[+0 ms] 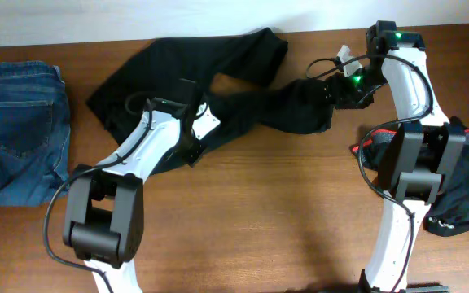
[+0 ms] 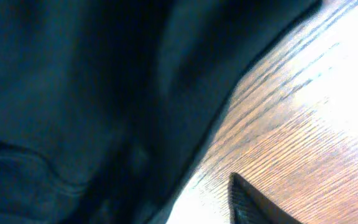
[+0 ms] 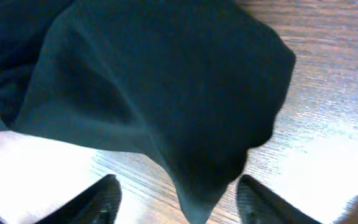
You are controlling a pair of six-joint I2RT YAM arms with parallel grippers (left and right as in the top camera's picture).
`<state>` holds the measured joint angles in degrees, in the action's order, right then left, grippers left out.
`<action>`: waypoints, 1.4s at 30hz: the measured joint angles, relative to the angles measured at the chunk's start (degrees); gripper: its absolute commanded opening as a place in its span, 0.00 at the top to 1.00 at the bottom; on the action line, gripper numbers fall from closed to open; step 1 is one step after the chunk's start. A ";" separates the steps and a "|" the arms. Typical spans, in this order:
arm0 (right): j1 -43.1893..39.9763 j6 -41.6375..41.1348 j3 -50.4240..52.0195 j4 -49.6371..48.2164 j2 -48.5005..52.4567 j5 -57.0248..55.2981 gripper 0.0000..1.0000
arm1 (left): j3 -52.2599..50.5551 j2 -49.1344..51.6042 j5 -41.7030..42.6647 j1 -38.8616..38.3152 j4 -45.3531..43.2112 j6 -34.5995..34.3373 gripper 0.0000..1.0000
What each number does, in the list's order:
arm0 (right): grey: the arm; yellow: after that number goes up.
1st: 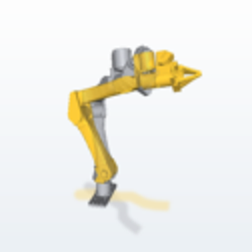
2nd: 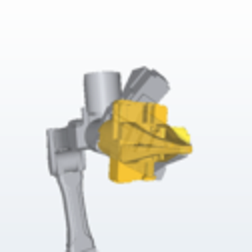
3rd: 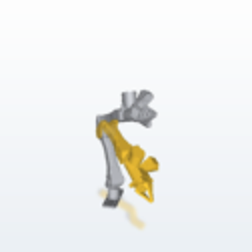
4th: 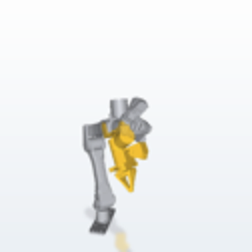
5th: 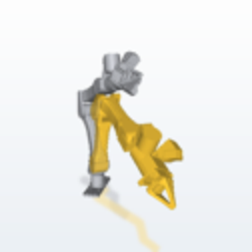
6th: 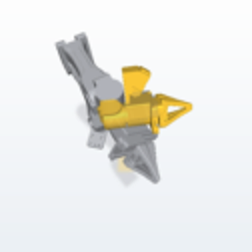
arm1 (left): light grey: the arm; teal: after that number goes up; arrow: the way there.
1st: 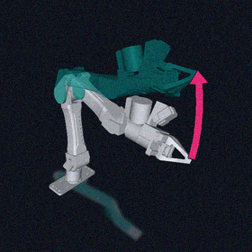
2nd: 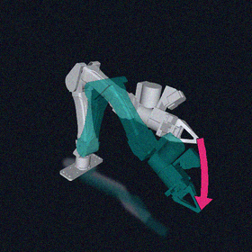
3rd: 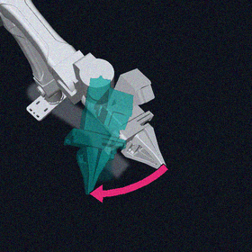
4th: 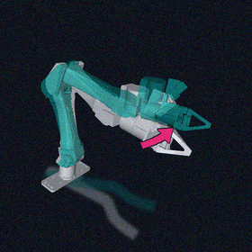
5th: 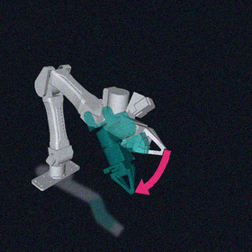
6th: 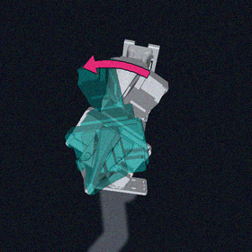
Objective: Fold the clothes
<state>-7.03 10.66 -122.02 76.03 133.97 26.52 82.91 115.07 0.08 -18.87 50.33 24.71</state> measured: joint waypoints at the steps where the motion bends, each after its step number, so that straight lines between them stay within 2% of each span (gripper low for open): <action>1: 0.00 0.28 0.00 -0.04 0.00 0.02 0.75 | 0.00 0.48 -0.15 0.04 0.37 -0.04 0.99; 3: 0.00 0.44 0.02 -0.09 0.00 0.00 0.96 | 0.00 1.27 -0.24 0.11 0.87 -0.13 1.00; 13: -0.63 0.31 0.00 -0.44 0.00 0.11 0.96 | 0.00 1.70 -0.61 0.13 1.60 -3.78 0.99; 20: -7.04 0.66 -0.55 0.61 -0.76 0.79 0.96 | 0.00 -1.36 -0.74 0.13 3.48 -5.60 1.00; 25: -11.76 7.37 -1.95 1.81 -3.82 -0.15 0.96 | 0.00 -3.50 -0.13 0.11 6.40 -6.54 0.99; 31: -10.95 16.09 -2.34 5.66 -4.81 -4.96 0.96 | 0.00 -3.65 0.74 -0.07 10.80 -7.78 1.00; 41: -8.98 18.12 -2.38 14.32 -4.81 -11.10 0.96 | 0.00 -4.33 6.10 0.04 16.22 -8.07 1.00; 42: -8.98 17.31 -2.38 15.54 -4.81 -11.72 0.82 | 0.00 -4.35 6.88 0.02 16.87 -8.07 1.00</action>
<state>-16.01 27.97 -124.40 91.57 129.16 14.81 82.91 110.72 6.96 -18.85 67.20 16.64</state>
